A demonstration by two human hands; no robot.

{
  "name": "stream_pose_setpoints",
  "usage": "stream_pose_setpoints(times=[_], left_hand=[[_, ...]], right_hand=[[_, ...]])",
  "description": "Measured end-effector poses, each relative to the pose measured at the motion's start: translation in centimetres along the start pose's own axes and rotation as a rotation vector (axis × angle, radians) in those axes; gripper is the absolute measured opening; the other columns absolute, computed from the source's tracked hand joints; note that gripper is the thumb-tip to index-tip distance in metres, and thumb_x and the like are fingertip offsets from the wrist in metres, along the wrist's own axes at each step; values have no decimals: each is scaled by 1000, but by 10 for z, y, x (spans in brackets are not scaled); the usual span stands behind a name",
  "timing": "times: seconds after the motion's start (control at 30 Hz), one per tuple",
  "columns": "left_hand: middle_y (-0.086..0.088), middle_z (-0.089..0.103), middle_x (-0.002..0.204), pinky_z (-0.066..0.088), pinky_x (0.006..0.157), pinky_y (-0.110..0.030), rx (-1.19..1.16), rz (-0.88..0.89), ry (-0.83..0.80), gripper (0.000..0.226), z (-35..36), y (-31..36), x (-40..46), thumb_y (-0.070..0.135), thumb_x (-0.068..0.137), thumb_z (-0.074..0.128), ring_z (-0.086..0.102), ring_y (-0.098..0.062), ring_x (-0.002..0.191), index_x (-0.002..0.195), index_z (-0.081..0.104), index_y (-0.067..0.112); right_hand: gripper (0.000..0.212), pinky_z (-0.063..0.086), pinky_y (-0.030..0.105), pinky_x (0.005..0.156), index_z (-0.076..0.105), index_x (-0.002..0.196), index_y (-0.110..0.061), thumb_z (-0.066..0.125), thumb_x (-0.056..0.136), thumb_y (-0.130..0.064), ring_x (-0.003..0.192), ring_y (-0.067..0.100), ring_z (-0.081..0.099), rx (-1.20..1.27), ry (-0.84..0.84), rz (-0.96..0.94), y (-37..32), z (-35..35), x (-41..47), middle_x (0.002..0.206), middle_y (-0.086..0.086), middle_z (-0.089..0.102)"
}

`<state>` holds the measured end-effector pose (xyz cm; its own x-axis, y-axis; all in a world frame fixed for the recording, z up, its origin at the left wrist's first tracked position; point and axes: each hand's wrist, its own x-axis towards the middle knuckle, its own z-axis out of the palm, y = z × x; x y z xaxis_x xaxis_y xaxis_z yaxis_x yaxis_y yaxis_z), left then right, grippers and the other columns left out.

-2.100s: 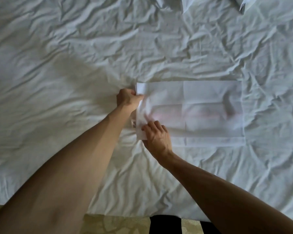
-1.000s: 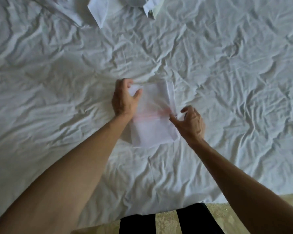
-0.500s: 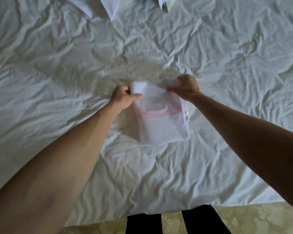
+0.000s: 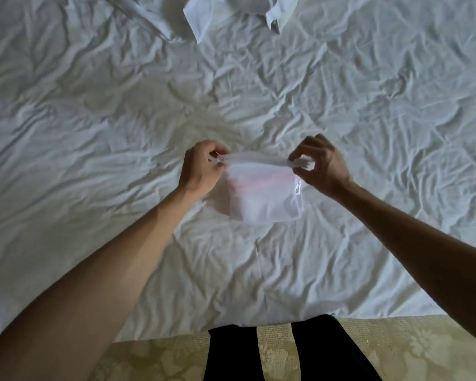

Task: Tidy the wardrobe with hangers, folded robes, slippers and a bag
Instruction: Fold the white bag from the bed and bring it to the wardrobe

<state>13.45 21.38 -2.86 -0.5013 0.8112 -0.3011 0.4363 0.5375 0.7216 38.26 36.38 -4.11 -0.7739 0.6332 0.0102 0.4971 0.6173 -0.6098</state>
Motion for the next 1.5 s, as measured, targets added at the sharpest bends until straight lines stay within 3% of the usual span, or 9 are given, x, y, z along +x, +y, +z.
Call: stream_pose_setpoints(times=[0.17,0.33,0.7,0.83,0.97,1.1,1.17,1.33,1.5], left_hand=[[7,61,93,47,73,-26,231,184,21,33,14,-9,-47,-8,65,68,54,-16,91,82,65,20],[1,60,90,47,70,-34,430,394,-19,32,29,-25,-70,-6,56,71,54,-23,88,80,63,13],[0,61,85,44,69,-35,580,378,-249,31,63,-68,-92,-6,55,76,63,-27,87,73,67,18],[2,64,86,47,73,-33,475,225,-202,8,78,-69,-102,24,68,69,65,-25,85,71,70,17],[-2,73,95,45,78,-28,268,-200,-166,41,81,-46,-100,51,91,57,65,-23,97,67,66,18],[-9,63,121,47,86,-37,243,-521,-43,59,85,-35,-86,62,87,63,59,-30,115,113,57,10],[-9,60,127,46,89,-36,175,-605,-38,71,89,-40,-80,62,81,70,57,-29,120,124,53,8],[-13,70,121,55,87,-34,65,-649,-150,75,98,-54,-66,59,68,82,66,-30,112,118,68,5],[-14,70,120,50,81,-30,-9,-675,-219,63,89,-46,-70,51,75,81,66,-30,111,116,69,4]], right_hand=[[20,49,38,67,74,84,-18,77,69,-5,78,25,54,-109,-33,-106,-6,8,-44,85,-2,65],[16,49,39,66,74,84,-17,74,73,-6,78,27,54,-161,13,-209,-1,24,-58,87,1,65],[22,45,33,62,74,85,-22,78,69,-8,81,24,60,-238,-298,-268,13,70,-98,86,-4,67],[12,42,31,61,72,83,-22,68,73,-26,87,24,63,-211,-350,-168,9,77,-103,90,-6,68],[38,47,34,74,72,87,-22,51,80,-54,88,20,65,-105,-310,159,-7,77,-98,89,-9,72],[53,48,37,80,57,110,-14,70,82,-58,95,26,64,-52,-27,684,-14,77,-89,100,3,67],[68,46,37,82,57,116,-10,73,77,-63,104,30,63,-1,-72,874,-16,79,-84,111,9,66],[57,42,31,68,70,98,0,70,84,-55,96,36,68,8,-314,825,-24,92,-73,97,20,72],[40,43,30,68,72,101,-6,68,89,-44,88,34,67,201,-297,868,-33,79,-73,88,15,71]])
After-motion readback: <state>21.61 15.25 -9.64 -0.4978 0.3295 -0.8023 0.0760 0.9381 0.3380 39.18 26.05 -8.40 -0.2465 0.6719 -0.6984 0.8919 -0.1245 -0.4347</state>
